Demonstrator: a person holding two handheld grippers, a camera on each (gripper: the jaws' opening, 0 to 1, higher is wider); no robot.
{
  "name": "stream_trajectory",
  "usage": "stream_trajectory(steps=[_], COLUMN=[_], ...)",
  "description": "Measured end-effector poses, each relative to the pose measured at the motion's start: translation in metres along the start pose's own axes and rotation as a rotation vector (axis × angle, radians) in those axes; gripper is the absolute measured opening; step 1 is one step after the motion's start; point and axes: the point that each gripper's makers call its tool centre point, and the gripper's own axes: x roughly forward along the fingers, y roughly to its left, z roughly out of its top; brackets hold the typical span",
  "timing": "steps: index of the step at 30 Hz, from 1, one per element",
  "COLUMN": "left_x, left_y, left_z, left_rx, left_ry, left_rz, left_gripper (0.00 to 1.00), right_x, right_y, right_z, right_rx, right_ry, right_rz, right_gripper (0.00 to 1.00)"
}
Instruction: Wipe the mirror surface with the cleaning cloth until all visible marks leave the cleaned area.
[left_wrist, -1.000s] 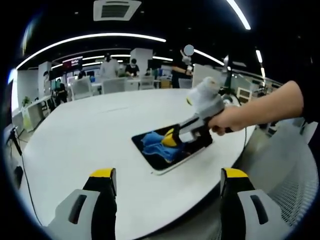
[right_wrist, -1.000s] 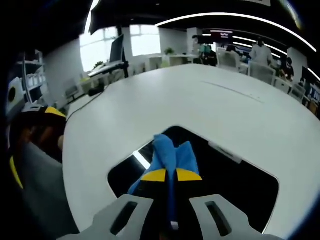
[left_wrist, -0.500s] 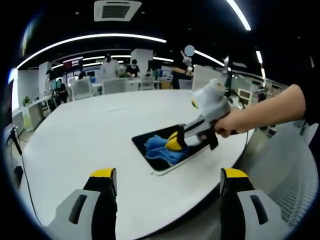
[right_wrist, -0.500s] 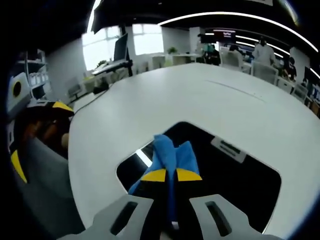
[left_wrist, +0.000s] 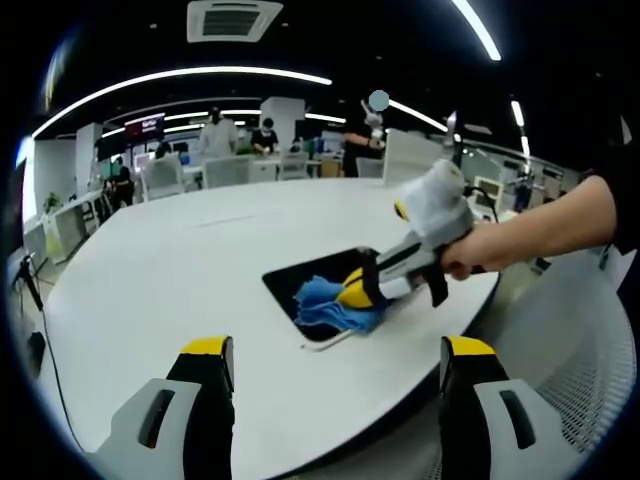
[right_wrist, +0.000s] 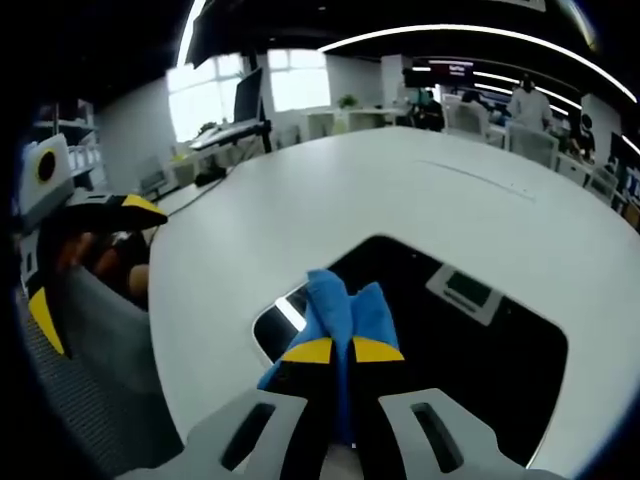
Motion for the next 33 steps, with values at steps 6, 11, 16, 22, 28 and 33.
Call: stream_trajectory(steps=[6,11,16,22,28,33], left_x=[0.000,0.000,0.000,0.000,0.000,0.000], left_y=[0.000,0.000,0.000,0.000,0.000,0.000], left_z=[0.000,-0.001,-0.001,-0.001,-0.001,-0.001], left_rx=[0.001,0.003,0.002,0.002,0.003,0.004], left_ry=[0.003,0.008,0.009,0.009,0.010,0.010], left_rz=[0.001,-0.002,0.000,0.001,0.002,0.003], left_gripper=[0.84,0.84,0.84,0.84,0.84,0.84], right_x=[-0.004,-0.006,-0.009,-0.011,-0.011,-0.013], right_y=[0.006,0.010,0.014,0.017,0.018,0.020], right_z=[-0.004,-0.006,-0.008,-0.010,-0.010,-0.012], right_rx=[-0.018,-0.016,-0.029,-0.026,-0.020,-0.029], right_ry=[0.001,-0.002,-0.009,-0.012,-0.011,-0.009], right_rz=[0.014,0.025,0.029,0.039,0.040,0.050], right_gripper=[0.00,0.00,0.00,0.00,0.00,0.00])
